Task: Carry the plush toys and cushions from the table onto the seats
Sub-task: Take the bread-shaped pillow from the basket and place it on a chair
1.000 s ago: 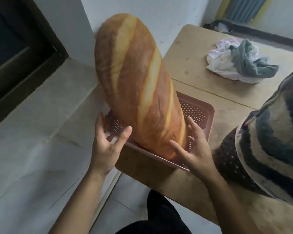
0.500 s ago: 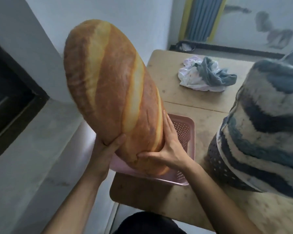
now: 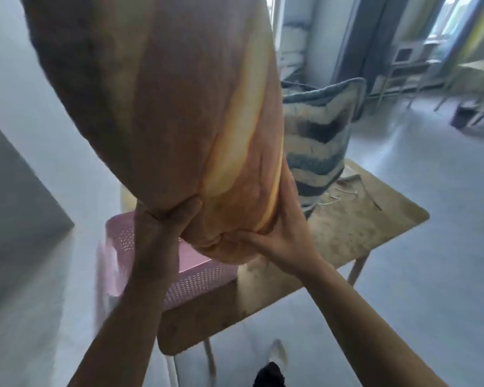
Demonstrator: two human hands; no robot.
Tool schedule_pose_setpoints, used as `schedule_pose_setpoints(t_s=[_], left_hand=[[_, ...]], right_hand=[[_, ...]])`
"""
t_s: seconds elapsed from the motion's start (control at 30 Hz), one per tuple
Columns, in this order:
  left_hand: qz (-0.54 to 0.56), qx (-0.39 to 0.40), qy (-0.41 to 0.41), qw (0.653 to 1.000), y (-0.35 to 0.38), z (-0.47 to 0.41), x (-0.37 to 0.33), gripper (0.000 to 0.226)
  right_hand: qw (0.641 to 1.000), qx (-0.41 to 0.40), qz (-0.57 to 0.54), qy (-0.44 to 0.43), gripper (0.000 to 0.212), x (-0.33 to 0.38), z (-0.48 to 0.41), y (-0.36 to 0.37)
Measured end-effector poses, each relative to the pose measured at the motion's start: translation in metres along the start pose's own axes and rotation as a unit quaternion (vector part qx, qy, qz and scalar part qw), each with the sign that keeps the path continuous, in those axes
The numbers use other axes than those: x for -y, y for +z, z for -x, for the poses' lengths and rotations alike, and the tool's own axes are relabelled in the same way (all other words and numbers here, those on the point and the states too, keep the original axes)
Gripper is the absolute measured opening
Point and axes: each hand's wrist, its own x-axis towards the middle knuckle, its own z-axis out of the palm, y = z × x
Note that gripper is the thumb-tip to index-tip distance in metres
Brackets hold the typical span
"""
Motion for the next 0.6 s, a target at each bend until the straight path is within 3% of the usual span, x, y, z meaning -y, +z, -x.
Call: schedule_pose_setpoints(t_s=[0.1,0.3,0.4,0.6], left_hand=[[0.074,0.087,0.002,0.993,0.056,0.018,-0.019,0.108],[0.151,0.253,-0.050,0.954,0.176,0.101,-0.045,0.064],[0.205,0.338,-0.116,0.911,0.232,0.166,-0.048,0.056],[0.182,0.444,-0.134,0.867,0.345,0.326,-0.063,0.037]], right_hand=[[0.992,-0.112,0.038,0.040,0.130,0.017,0.049,-0.055],[0.952,-0.281,0.068,0.102,0.134,0.045,0.165,-0.166],[0.920,-0.356,0.100,0.127,0.135,0.059,0.238,-0.213],[0.842,-0.477,0.153,0.198,0.135,0.081,0.401,-0.316]])
